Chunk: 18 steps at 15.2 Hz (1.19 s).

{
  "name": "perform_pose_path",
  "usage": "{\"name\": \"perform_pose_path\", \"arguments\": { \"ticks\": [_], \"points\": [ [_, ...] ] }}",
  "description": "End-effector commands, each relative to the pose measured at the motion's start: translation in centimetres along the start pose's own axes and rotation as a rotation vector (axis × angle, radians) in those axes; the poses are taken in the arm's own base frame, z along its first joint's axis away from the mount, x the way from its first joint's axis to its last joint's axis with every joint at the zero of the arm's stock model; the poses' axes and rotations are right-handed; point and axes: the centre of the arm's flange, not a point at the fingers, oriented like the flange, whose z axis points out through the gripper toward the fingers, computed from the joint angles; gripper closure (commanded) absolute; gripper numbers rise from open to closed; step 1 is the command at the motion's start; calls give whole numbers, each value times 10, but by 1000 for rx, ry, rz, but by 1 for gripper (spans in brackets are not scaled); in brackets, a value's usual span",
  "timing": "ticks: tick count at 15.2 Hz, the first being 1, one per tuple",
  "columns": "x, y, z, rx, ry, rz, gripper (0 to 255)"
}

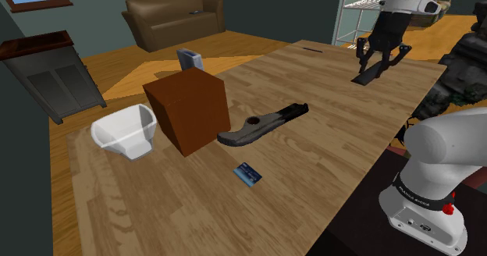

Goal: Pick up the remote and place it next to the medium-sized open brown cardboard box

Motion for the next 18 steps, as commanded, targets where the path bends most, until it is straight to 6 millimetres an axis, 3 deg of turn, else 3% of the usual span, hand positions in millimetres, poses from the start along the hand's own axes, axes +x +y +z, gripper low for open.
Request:
{"name": "perform_pose_path", "arguments": {
  "ticks": [1, 13, 18],
  "points": [
    [-3, 0, -10, 0, 0, 0, 255],
    [-16, -2, -68, 0, 0, 0, 255],
    [-39, -63, -60, 0, 0, 0, 255]
  ]
}}
